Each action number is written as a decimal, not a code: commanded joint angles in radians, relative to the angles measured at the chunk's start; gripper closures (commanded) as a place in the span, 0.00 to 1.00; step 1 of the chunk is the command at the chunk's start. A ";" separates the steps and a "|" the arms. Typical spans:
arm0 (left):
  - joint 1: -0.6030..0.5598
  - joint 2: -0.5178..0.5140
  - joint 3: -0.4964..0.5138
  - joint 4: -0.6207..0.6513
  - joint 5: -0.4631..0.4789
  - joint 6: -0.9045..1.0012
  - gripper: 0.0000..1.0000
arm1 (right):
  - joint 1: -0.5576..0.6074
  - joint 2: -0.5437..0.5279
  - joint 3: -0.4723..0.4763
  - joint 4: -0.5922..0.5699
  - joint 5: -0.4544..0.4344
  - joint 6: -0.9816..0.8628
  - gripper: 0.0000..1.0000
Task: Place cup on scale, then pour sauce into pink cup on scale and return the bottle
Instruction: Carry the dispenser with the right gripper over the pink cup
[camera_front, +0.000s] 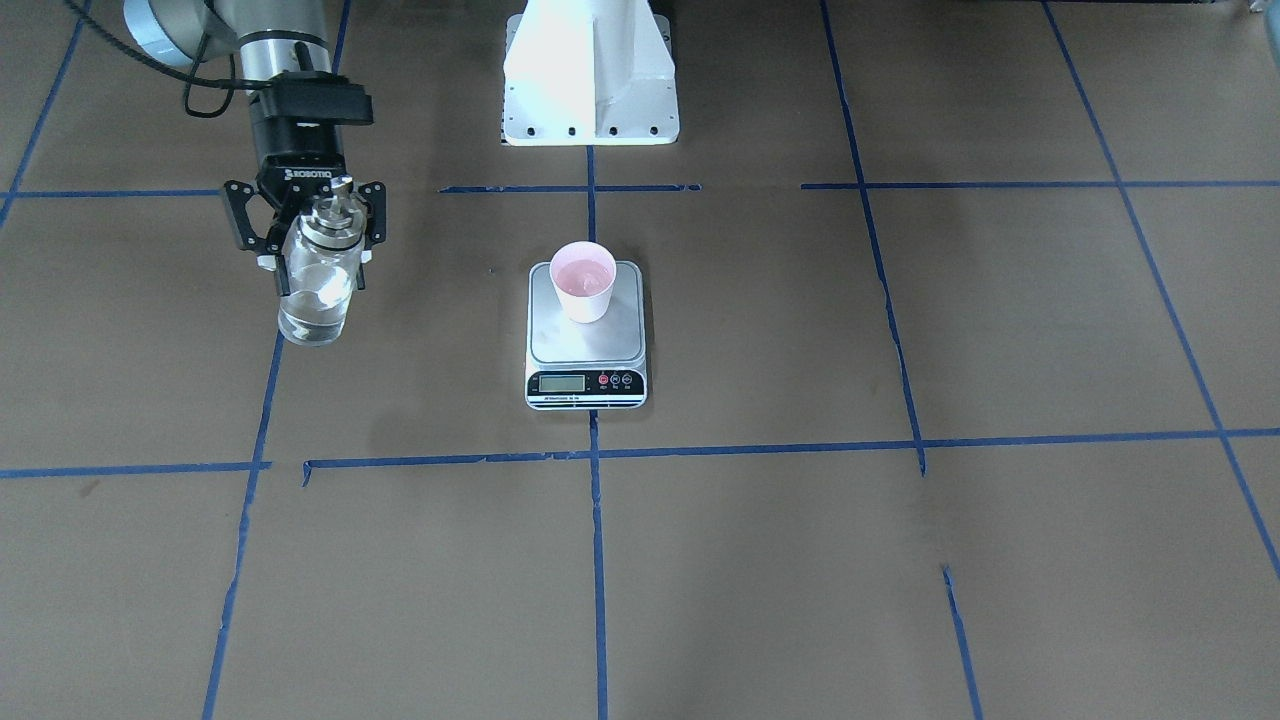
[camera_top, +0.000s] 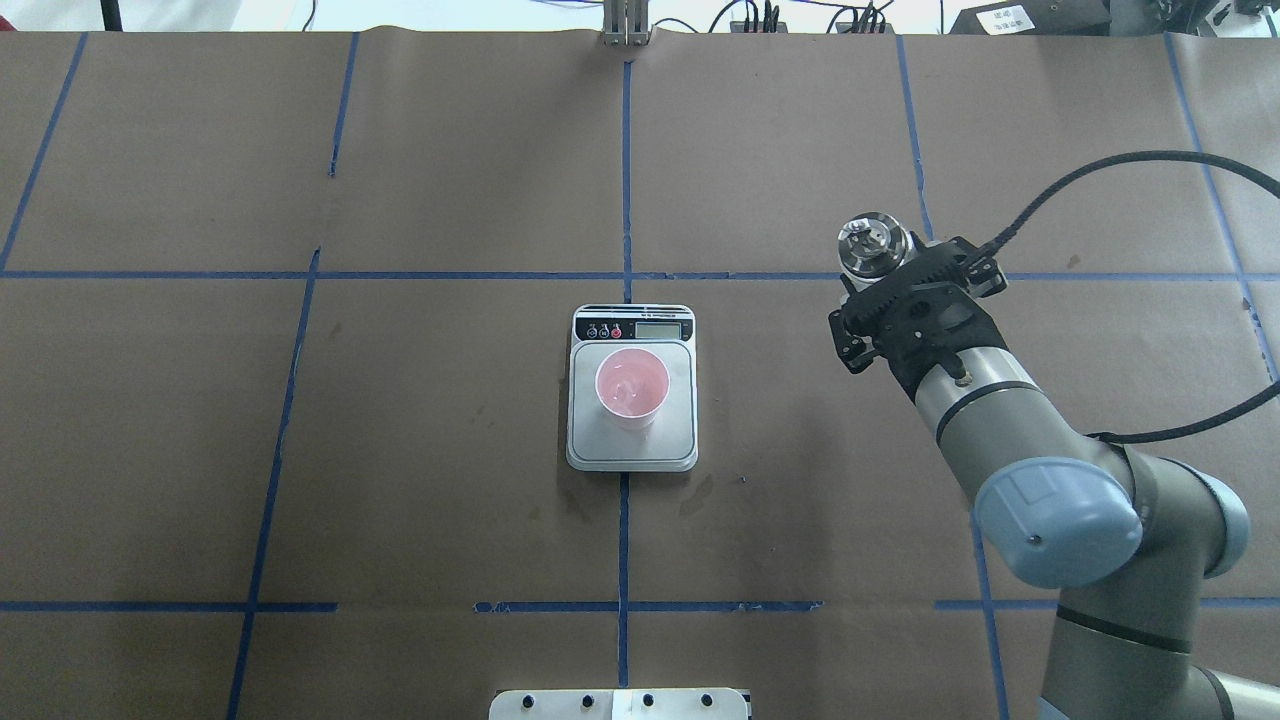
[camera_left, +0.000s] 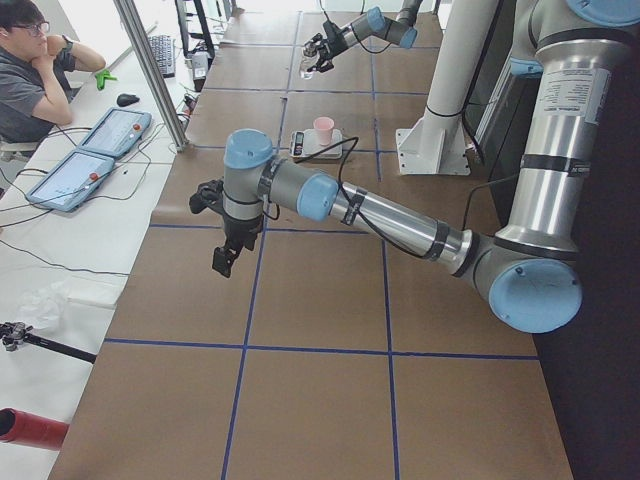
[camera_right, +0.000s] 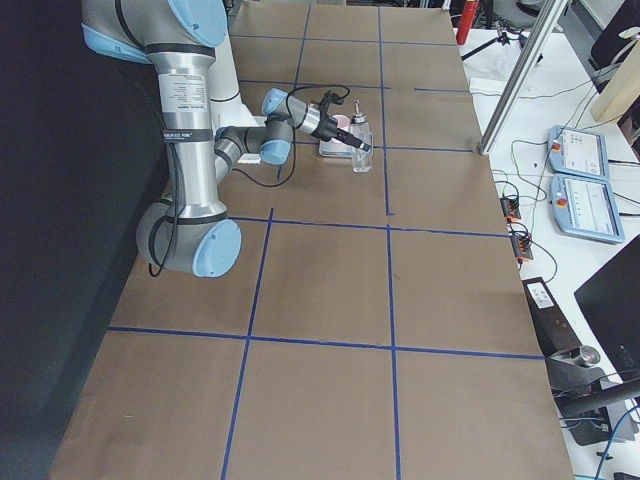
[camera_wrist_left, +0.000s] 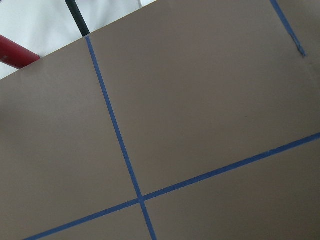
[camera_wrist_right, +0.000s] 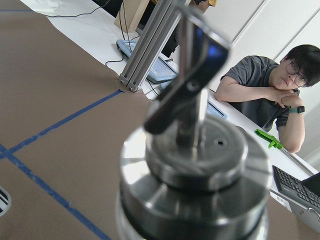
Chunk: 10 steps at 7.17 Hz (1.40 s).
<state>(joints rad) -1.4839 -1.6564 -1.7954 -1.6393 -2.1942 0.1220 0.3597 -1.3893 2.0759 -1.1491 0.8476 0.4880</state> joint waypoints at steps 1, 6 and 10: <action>-0.003 0.034 0.100 -0.094 -0.006 0.016 0.00 | -0.005 0.128 -0.020 -0.191 -0.037 -0.108 1.00; -0.004 0.033 0.130 -0.100 -0.009 0.022 0.00 | -0.099 0.219 -0.172 -0.308 -0.267 -0.346 1.00; -0.004 0.033 0.133 -0.100 -0.010 0.022 0.00 | -0.134 0.242 -0.273 -0.396 -0.497 -0.531 1.00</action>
<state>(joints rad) -1.4879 -1.6229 -1.6632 -1.7406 -2.2037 0.1430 0.2367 -1.1636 1.8575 -1.5317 0.4177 -0.0005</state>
